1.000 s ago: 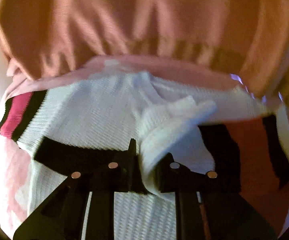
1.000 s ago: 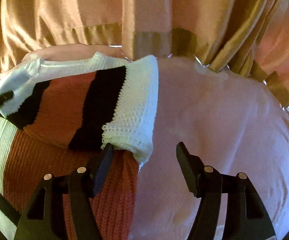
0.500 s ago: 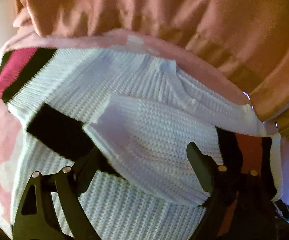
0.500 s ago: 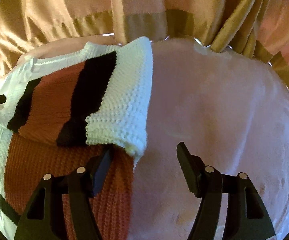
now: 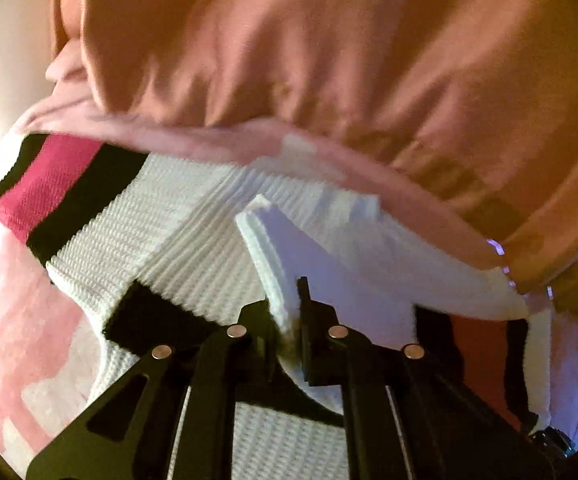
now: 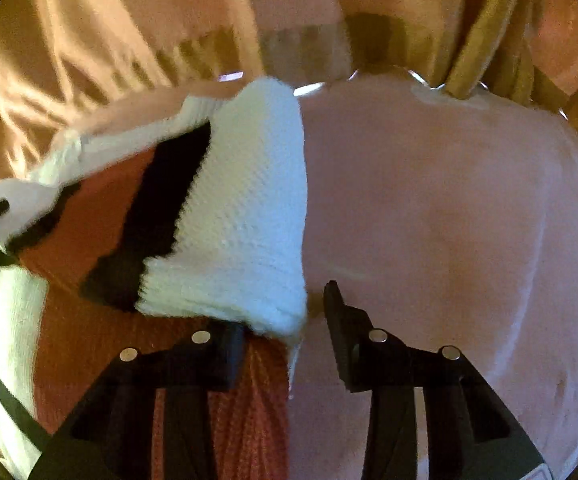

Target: Fold small clothes

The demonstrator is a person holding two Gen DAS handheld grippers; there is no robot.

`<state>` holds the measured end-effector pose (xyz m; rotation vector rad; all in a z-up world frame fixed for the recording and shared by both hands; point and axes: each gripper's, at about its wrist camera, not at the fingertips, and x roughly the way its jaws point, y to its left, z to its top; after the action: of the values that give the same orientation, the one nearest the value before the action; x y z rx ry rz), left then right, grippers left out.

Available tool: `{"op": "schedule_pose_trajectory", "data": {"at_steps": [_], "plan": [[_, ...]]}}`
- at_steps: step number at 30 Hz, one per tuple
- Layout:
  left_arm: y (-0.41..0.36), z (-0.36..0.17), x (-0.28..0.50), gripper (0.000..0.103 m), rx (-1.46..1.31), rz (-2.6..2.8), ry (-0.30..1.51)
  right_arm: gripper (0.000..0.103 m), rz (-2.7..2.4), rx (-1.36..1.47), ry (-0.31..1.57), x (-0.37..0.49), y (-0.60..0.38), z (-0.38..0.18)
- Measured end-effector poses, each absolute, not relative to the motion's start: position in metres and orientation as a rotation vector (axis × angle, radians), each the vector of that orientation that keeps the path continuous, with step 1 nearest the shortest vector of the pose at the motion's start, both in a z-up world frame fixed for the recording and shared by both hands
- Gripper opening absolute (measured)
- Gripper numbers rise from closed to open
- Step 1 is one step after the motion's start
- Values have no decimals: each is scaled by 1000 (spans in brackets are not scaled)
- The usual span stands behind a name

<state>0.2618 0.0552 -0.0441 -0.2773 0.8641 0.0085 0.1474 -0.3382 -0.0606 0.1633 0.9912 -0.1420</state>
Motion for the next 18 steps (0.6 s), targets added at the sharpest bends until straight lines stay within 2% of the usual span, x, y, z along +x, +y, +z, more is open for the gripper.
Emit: {"op": "schedule_pose_trajectory", "data": {"at_steps": [1,2,4,7,11,15,18], "plan": [[59,-50,263,8,-276,23,880,16,-135,162,987,148,-336,-57],[60,-55,264,8,-275,30,893,15,-131,168,973,148,-335,-51],[61,-63,266,8,-266,41,915,15,-150,142,935,145,-334,-41],[58,-71,265,8,-233,43,924,15,-172,167,1004,150,-347,-64],[50,-73,264,9,-162,58,909,16,-119,167,1016,144,-344,-44],[53,-72,264,10,-170,59,913,18,-140,198,869,110,-347,11],[53,-71,263,11,-173,61,915,23,-163,166,738,112,-339,44]]}}
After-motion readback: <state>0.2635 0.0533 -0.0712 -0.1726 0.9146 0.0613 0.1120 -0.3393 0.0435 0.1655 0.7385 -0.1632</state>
